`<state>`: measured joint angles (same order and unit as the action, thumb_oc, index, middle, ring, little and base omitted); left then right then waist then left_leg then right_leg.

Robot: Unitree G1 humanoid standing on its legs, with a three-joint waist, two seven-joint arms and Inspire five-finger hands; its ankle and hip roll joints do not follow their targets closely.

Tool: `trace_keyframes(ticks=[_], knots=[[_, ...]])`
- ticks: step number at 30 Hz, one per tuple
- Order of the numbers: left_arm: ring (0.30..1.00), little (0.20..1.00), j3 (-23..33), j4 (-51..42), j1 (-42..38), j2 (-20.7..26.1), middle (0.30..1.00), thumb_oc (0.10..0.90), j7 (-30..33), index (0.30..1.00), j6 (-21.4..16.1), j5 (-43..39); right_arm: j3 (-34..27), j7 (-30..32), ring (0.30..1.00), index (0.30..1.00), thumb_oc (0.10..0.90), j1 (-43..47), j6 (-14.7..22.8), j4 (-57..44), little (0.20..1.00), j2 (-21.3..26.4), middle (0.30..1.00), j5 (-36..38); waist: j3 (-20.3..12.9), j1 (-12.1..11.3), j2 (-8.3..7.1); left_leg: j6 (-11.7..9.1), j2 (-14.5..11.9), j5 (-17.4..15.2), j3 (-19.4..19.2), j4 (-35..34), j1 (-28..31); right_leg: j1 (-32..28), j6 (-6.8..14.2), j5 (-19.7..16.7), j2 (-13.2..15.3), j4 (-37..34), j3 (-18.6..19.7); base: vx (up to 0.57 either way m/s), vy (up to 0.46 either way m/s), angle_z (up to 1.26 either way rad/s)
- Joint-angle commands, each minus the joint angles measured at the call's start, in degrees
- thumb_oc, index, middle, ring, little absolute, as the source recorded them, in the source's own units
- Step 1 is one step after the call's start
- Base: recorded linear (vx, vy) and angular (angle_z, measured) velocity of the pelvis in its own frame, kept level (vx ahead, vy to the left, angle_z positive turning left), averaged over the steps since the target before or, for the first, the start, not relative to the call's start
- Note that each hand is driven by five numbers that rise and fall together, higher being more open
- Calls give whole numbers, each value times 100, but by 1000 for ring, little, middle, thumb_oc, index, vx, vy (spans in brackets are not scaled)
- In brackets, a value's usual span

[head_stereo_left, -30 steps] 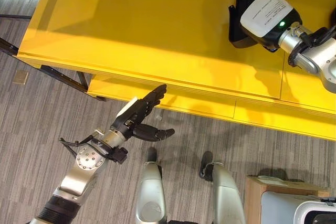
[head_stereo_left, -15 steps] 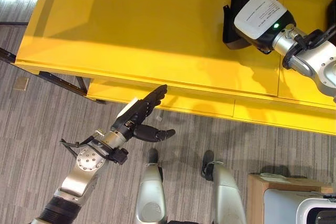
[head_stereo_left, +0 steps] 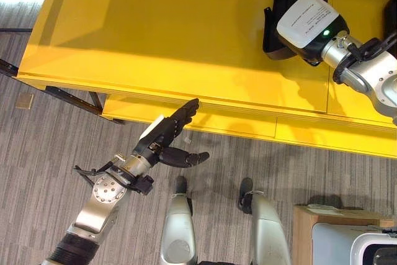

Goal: Move parts from the plastic box to the shelf.

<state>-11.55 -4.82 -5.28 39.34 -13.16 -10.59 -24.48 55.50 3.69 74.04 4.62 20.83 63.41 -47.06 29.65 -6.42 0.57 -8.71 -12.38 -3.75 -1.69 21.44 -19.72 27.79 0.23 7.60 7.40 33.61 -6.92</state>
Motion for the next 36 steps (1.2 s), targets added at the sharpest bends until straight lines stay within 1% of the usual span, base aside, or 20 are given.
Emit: trace_keyframes(ticks=[1, 7, 8, 9, 10, 11, 15, 36], knots=[[1000, 1000, 77, -676, 124, -87, 1000, 900, -14, 1000, -742, -204, -480, 17, 300, 300, 400, 124, -257, -164, 300, 213, 300, 26, -384, 41, 34, 490, 198, 472, 168, -247, -83, -303, -18, 335, -433, 119, 36, 0, 0, 0], [1000, 1000, 58, -671, 102, -79, 1000, 900, 5, 1000, -742, -205, -403, 73, 300, 300, 400, 176, -310, -38, 300, 152, 300, 46, -384, 33, 49, 491, 204, 479, 172, -250, -80, -284, -25, 338, -431, 134, 51, 0, 0, 0], [1000, 1000, 62, -658, 109, -88, 1000, 900, 5, 1000, -753, -213, -396, 93, 426, 426, 490, 177, -306, -21, 426, 158, 426, 49, -386, 35, 48, 488, 202, 479, 170, -256, -76, -291, -25, 337, -430, 120, 53, 0, 0, 0], [1000, 1000, 70, -654, 107, -84, 1000, 900, -11, 1000, -750, -228, -392, 138, 616, 616, 625, 182, -255, 15, 616, 156, 616, 66, -384, 32, 47, 487, 201, 484, 171, -254, -74, -294, -25, 335, -428, 118, 52, 0, 0, 0], [1000, 1000, 75, -654, 107, -83, 1000, 900, -13, 1000, -749, -230, -389, 165, 918, 918, 841, 179, -216, 18, 918, 159, 918, 89, -386, 32, 47, 488, 199, 486, 170, -257, -76, -290, -22, 334, -428, 122, 50, 0, 0, 0], [1000, 1000, 72, -657, 102, -83, 1000, 900, 0, 1000, -752, -215, -394, 186, 1000, 1000, 900, 169, -184, 15, 1000, 159, 1000, 118, -386, 35, 48, 487, 198, 488, 172, -257, -81, -277, -18, 333, -427, 132, 49, 0, 0, 0], [1000, 1000, 72, -677, 94, -88, 1000, 900, -14, 1000, -740, -210, -419, 200, 1000, 1000, 900, 154, -126, -16, 1000, 141, 1000, 32, -390, 32, 49, 487, 201, 478, 174, -262, -75, -294, -19, 331, -433, 111, 53, 0, 0, 0], [1000, 1000, 100, -697, 100, -93, 1000, 900, 144, 1000, -717, -77, -354, 92, 1000, 1000, 900, 146, -150, 26, 1000, 143, 1000, -51, -387, 13, 35, 486, 191, 483, 181, -250, -89, -270, -17, 351, -411, 166, 50, 0, 0, 0]])
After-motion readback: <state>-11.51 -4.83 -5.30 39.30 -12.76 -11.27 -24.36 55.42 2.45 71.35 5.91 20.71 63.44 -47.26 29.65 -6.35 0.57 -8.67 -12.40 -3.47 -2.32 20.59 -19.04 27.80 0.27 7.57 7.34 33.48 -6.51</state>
